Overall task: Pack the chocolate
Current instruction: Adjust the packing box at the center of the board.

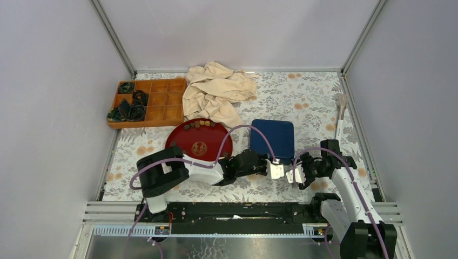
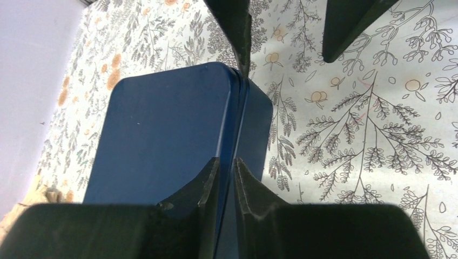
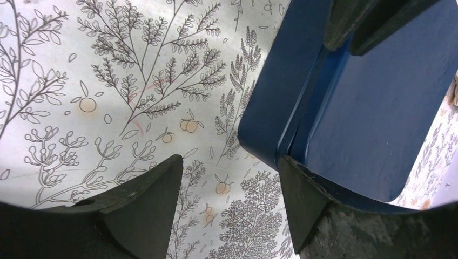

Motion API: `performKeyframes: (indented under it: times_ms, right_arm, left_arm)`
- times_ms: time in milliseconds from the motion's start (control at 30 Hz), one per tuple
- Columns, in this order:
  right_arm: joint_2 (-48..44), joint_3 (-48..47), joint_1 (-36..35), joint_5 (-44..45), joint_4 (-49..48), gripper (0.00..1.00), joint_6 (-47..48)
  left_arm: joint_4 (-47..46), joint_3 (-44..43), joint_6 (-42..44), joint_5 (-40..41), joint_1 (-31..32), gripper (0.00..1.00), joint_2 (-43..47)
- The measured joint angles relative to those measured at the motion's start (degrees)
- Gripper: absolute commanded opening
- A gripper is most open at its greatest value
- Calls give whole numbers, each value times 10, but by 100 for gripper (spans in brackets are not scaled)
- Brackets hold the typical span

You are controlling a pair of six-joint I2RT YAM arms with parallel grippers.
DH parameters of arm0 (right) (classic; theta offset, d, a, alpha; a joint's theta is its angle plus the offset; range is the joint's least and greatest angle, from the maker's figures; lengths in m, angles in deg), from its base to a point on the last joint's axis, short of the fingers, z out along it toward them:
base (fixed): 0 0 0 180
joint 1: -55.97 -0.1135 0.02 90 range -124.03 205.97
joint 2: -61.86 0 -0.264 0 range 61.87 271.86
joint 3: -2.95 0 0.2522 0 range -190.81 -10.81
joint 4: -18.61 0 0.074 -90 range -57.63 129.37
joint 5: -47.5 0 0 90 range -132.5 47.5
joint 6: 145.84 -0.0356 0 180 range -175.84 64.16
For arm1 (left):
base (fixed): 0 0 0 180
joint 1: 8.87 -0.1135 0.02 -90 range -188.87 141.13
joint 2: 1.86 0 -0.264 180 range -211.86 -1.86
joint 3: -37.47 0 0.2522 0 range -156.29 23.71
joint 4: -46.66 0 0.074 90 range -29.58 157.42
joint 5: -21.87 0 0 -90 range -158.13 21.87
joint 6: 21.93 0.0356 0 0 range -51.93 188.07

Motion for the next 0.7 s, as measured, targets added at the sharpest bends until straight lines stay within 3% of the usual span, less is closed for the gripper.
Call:
performKeyframes:
  times_ms: [167,300,433,533,567,633,700]
  right_arm:
    - [-1,-12,0,-4,33,73,0]
    - [7,-78,0,-32,92,71,-38]
    - [0,-153,0,-36,80,74,-263]
    - [-16,-161,0,-4,27,80,-478]
    - [-16,-161,0,8,14,82,-561]
    - [-5,-167,1,28,4,92,-656]
    - [16,-185,10,45,-3,96,-742]
  left_arm:
    - [1,0,21,6,0,26,11]
    - [11,0,36,12,0,33,22]
    - [13,12,56,12,0,61,44]
    - [3,36,72,11,0,96,64]
    - [-5,45,76,10,0,98,68]
    - [-25,61,90,10,0,99,68]
    - [-45,78,100,11,-1,99,67]
